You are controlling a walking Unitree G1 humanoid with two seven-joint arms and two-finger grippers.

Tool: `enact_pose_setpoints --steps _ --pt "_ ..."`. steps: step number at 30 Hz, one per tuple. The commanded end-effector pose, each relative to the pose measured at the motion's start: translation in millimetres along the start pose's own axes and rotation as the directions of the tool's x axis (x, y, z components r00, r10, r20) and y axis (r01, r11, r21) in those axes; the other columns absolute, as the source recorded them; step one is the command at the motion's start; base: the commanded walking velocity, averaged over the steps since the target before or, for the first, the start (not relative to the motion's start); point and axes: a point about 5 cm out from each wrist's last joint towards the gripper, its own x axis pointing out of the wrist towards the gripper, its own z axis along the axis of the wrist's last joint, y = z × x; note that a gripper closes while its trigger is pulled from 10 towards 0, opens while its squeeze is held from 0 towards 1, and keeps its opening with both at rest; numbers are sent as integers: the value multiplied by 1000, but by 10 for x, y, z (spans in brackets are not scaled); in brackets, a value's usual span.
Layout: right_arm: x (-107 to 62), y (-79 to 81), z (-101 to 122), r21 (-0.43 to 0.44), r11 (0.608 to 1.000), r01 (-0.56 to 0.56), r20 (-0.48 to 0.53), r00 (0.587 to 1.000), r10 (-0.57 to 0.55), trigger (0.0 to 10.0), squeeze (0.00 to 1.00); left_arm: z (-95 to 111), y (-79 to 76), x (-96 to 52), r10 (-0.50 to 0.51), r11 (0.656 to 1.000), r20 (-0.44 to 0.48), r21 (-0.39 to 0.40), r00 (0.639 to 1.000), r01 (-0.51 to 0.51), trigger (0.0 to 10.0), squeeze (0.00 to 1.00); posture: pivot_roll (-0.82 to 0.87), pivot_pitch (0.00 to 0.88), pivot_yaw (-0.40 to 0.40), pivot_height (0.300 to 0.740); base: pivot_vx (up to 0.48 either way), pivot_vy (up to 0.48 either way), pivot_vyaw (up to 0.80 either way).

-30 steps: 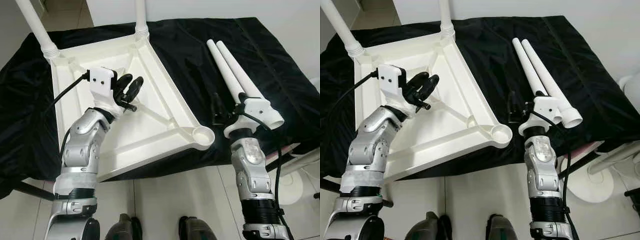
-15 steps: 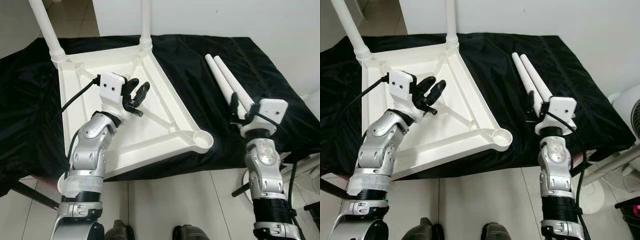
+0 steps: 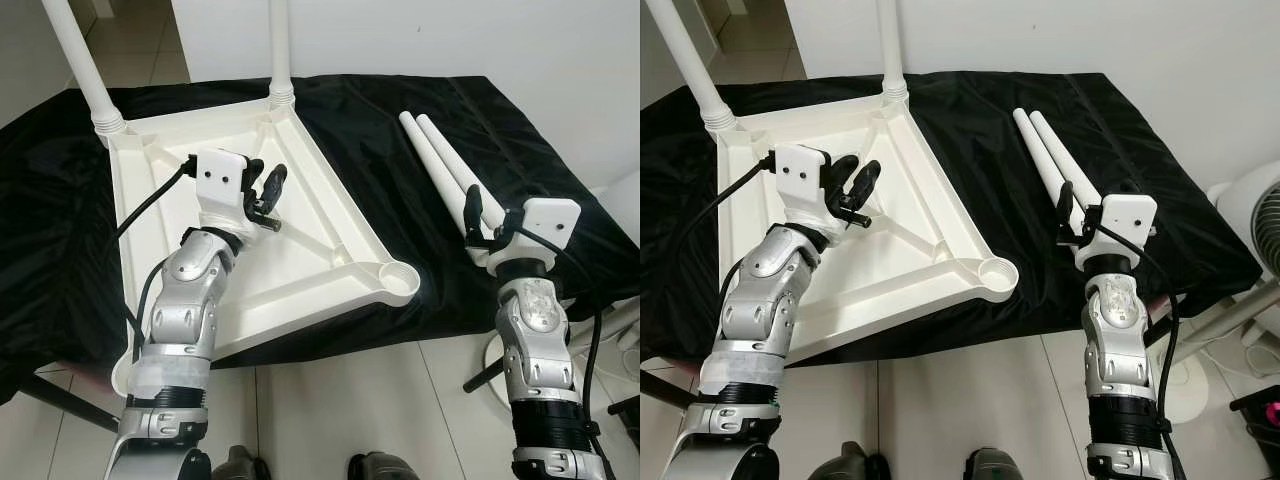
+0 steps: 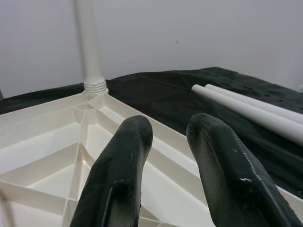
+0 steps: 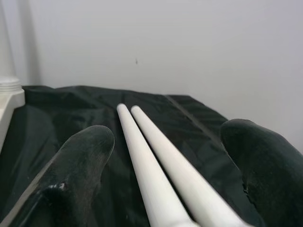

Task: Building children table

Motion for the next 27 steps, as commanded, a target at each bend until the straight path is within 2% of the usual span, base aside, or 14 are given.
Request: enact_pose_setpoints --steps 1,20,25,27 --pt "-8 7 15 -8 1000 3 9 1000 -3 10000 0 -11 -3 9 -15 1000 -9 7 1000 15 10000 0 -256 67 62 740 0 0 0" --pt "67 -96 25 -32 999 28 16 999 -28 10000 0 -13 73 -25 22 998 -30 54 999 -20 10000 0 -229 52 64 740 0 0 0" --pt "73 -177 39 -34 997 73 21 997 -73 10000 0 -3 65 -23 -9 997 -38 76 999 12 10000 0 -200 46 81 740 0 0 0" --pt "47 -296 -27 -61 986 158 -17 987 -159 10000 0 3 30 -39 -42 994 -49 101 998 47 10000 0 -181 54 77 740 0 0 0"
